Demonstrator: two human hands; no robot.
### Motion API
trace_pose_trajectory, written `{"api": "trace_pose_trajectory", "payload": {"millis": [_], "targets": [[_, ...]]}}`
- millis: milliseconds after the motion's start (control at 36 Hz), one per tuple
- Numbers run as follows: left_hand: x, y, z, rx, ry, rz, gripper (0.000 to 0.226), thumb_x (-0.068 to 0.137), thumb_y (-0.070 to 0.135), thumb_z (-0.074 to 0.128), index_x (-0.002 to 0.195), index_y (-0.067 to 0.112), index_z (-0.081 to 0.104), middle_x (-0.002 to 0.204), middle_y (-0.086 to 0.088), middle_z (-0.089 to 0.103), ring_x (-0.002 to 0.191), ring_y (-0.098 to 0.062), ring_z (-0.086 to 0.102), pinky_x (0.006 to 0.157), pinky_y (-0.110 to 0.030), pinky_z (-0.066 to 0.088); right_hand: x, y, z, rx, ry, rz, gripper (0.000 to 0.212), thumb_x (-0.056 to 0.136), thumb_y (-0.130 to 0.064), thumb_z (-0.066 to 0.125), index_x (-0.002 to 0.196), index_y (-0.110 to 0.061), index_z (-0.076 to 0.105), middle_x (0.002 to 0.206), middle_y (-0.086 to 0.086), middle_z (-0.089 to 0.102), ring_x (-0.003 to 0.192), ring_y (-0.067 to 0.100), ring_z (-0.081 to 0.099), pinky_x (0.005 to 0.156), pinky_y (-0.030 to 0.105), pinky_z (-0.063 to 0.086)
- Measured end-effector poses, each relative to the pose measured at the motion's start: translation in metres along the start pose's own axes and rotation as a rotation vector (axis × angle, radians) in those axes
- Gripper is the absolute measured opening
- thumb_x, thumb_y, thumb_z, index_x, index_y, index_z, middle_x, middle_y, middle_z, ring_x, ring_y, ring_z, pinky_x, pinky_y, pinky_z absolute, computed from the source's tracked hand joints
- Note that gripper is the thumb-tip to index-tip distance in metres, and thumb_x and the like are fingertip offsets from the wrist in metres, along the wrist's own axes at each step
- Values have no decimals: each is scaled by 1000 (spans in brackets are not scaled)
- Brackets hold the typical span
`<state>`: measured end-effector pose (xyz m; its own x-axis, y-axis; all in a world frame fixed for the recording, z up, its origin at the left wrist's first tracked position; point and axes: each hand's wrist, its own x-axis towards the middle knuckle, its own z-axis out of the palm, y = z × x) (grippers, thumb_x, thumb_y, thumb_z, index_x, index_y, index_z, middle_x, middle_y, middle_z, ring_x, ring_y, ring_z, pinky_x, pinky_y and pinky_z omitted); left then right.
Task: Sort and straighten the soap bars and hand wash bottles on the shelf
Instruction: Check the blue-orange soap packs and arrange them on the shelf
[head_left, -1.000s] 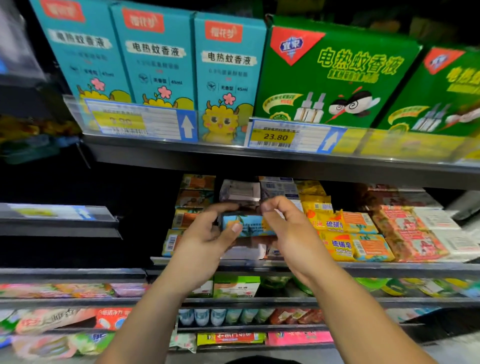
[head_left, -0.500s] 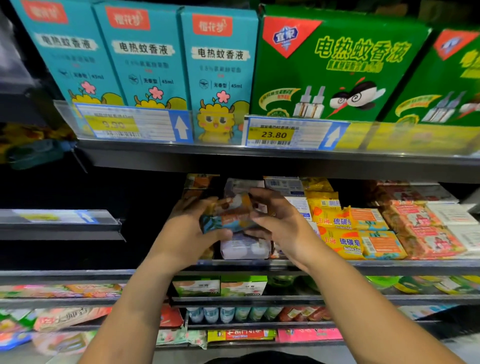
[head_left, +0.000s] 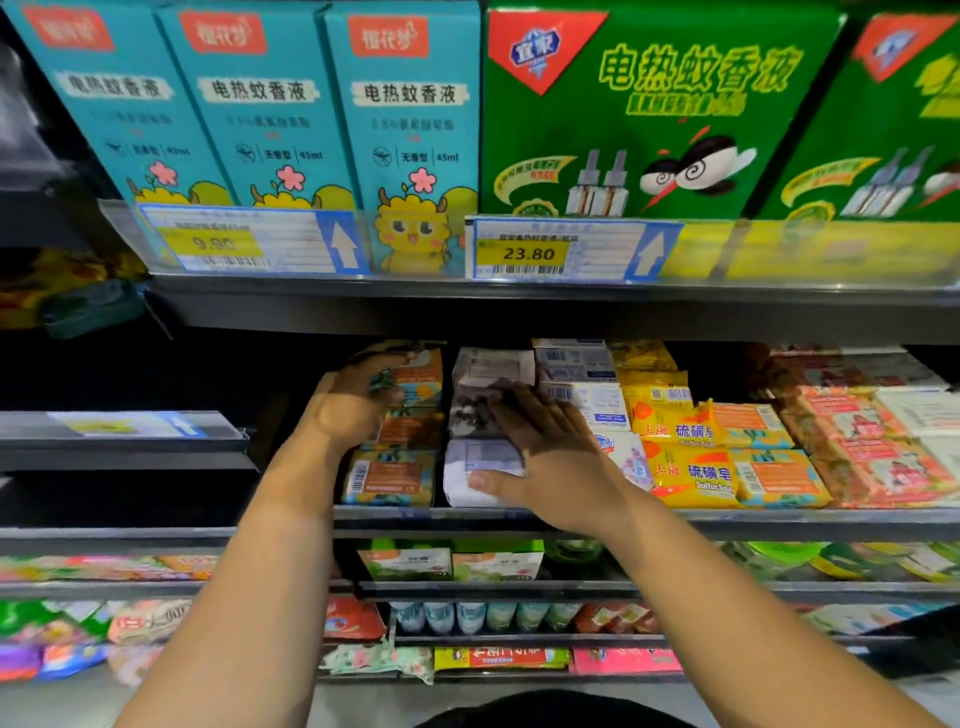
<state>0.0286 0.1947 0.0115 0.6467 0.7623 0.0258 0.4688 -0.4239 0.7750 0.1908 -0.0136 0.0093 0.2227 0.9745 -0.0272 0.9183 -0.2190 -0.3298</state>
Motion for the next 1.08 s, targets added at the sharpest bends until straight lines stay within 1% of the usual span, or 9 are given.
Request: {"api": "trace_pose_trajectory", "payload": {"millis": [111, 306, 389, 444, 528, 722, 806, 944, 1083], "targets": [[7, -8, -2, 34, -33, -33, 44, 91, -1, 67, 130, 18, 62, 133, -6, 59, 125, -26, 57, 109, -39, 44, 0, 0, 0, 3, 4, -4, 85, 91, -73, 42, 159, -38, 6, 168, -11, -8, 154, 14, -10, 125, 39, -5], [-9, 7, 5, 138, 56, 5, 39, 92, 8, 69, 130, 16, 66, 135, -3, 61, 125, -18, 57, 108, -28, 42, -3, -3, -2, 21, -5, 22, 83, 92, -72, 43, 159, -38, 9, 168, -8, -10, 155, 16, -10, 125, 39, -5], [-17, 24, 14, 215, 109, 50, 30, 91, 17, 69, 121, 19, 71, 126, -2, 68, 118, -19, 61, 102, -27, 45, -8, -1, -13, 257, -44, -18, 69, 91, -67, 52, 147, -61, 13, 167, -14, -15, 154, 11, -10, 125, 35, 2], [-19, 41, 22, 267, 98, 99, 25, 93, 21, 67, 118, 20, 71, 126, 0, 67, 119, -21, 59, 102, -28, 43, -15, 1, -29, 463, -5, 36, 60, 92, -52, 64, 141, -62, 30, 166, -17, 5, 152, 3, 8, 121, 25, 15], [-22, 68, 36, 372, 32, 112, 27, 97, 29, 61, 123, 28, 66, 131, 2, 63, 120, -21, 56, 99, -29, 43, -34, 23, -51, 586, 105, 101, 35, 93, -24, 70, 126, -31, 63, 134, -27, 51, 124, -6, 46, 104, 14, 32], [-31, 130, 99, 466, -173, 396, 46, 97, 44, 55, 142, 33, 50, 154, 11, 38, 143, -14, 24, 111, -20, 10, -85, 120, -88, 121, 154, 318, 43, 88, -28, 76, 128, -16, 67, 130, 4, 59, 118, 17, 55, 93, 11, 31], [-35, 146, 130, 559, -312, 473, 59, 98, 54, 50, 151, 32, 37, 162, 4, 27, 144, -24, 27, 114, -26, 18, -98, 150, -103, -35, 56, 390, 46, 85, -25, 79, 129, -16, 67, 125, 10, 64, 117, 26, 58, 85, 18, 34], [-37, 162, 166, 574, -481, 407, 69, 96, 64, 44, 157, 40, 20, 168, 3, 0, 153, -30, -3, 122, -47, 4, -99, 178, -117, -223, -123, 413, 60, 83, -30, 79, 140, -30, 58, 137, 5, 59, 124, 24, 53, 101, 25, 40], [-33, 159, 192, 736, -454, 368, 73, 93, 75, 28, 156, 43, 8, 168, 3, -8, 153, -29, -12, 121, -57, -6, -90, 180, -121, -355, -251, 399, 74, 87, -28, 77, 150, -38, 41, 151, 0, 48, 135, 26, 41, 107, 32, 36]]}}
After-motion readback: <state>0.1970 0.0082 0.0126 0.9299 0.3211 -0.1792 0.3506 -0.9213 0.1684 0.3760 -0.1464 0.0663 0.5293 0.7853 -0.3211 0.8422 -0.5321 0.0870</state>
